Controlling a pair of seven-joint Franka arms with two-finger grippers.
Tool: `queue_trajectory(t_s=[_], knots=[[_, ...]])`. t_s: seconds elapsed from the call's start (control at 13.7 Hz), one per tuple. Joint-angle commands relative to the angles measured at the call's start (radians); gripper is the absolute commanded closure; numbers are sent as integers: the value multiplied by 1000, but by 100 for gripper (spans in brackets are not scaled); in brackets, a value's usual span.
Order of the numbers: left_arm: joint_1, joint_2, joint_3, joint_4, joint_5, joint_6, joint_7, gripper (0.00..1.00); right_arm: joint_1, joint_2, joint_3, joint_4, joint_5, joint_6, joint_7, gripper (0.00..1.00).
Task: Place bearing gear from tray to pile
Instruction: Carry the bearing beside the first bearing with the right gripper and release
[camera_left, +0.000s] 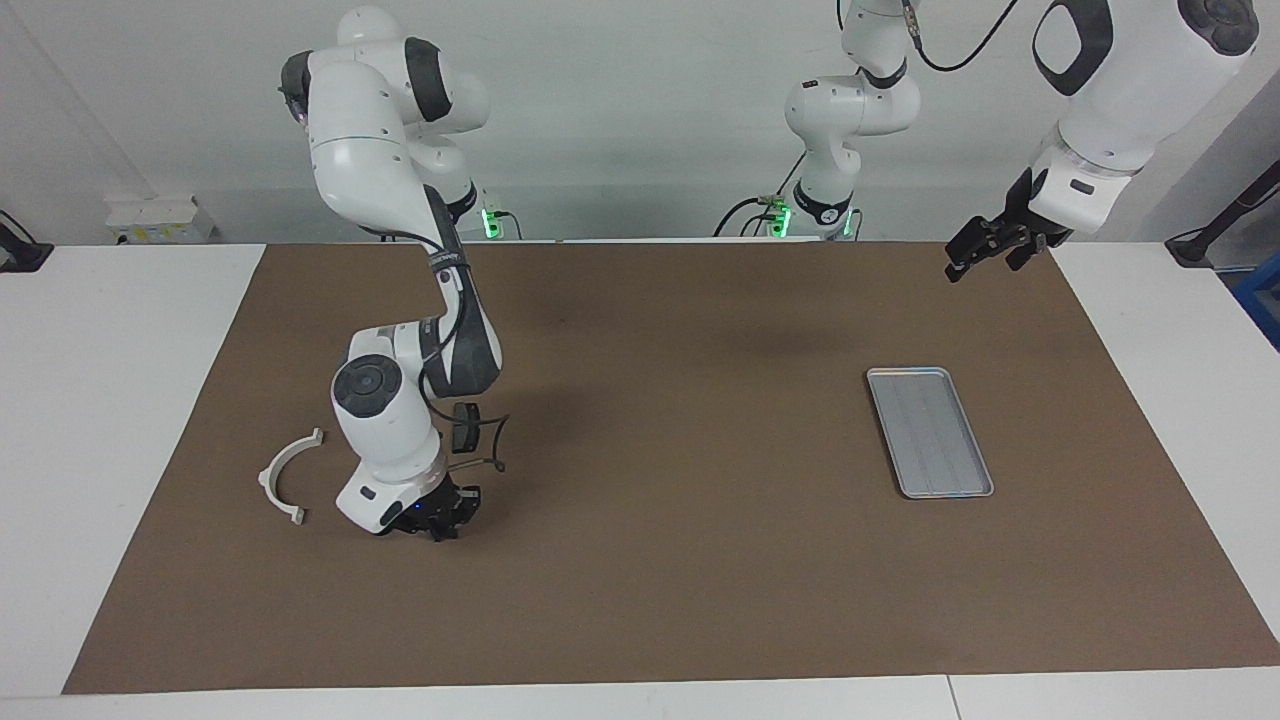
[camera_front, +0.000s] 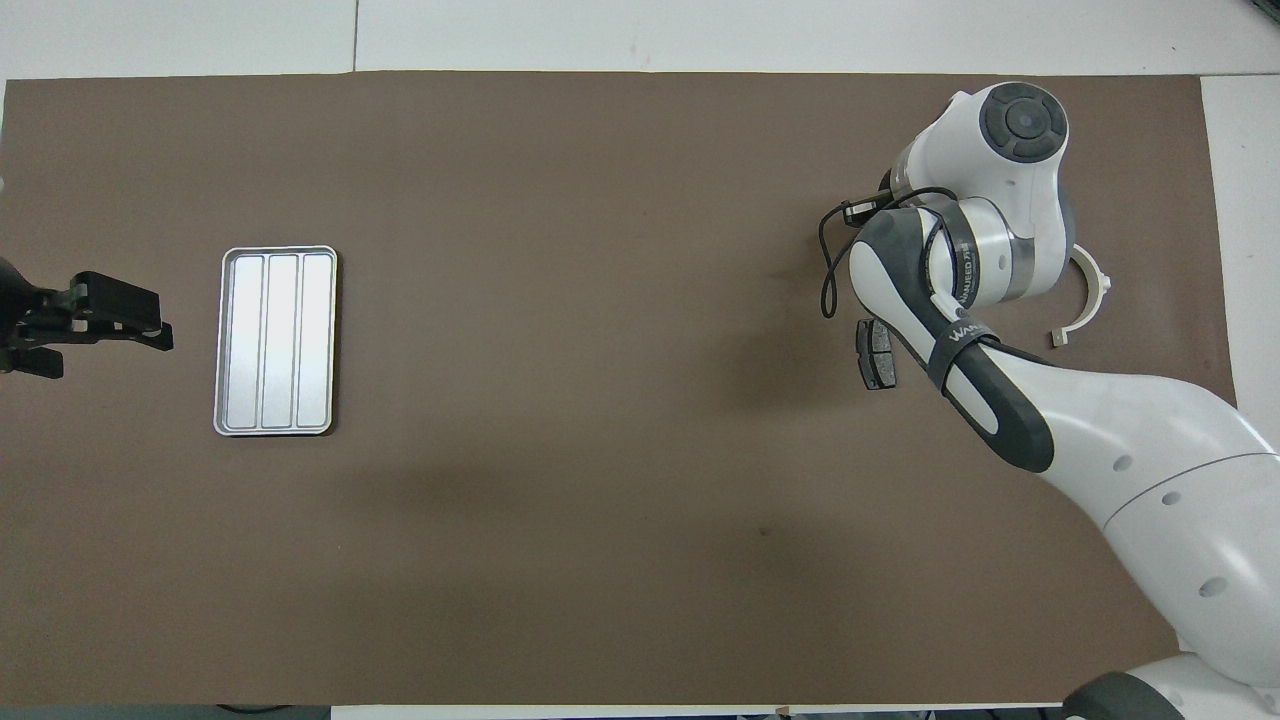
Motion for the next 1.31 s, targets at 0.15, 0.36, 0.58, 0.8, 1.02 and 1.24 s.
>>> queue_trajectory(t_s=[0.15,0.36,0.58,0.8,1.02,1.24], knots=[[3,-6,-5,-3,9,-16,-2,0,-13,-5,7,-55,-16,27,-11,0],[1,-6,-5,-3,9,-17,-2,0,-13,-25,7,-48,-16,-11,-11,0],[1,-6,-5,-3,9,-17,-2,0,-28,-39,5,-48,-23,-11,-20,0],[1,-6,-5,-3,9,-17,-2,0,-37,-68,5,-48,-24,-52,-21,0],[1,-6,-5,-3,9,-17,-2,0,-42,-146,7,-48,-24,-163,-21,0],[1,-6,-5,-3,9,-17,-2,0,-51,-246,9,-48,-19,-296,-21,0]])
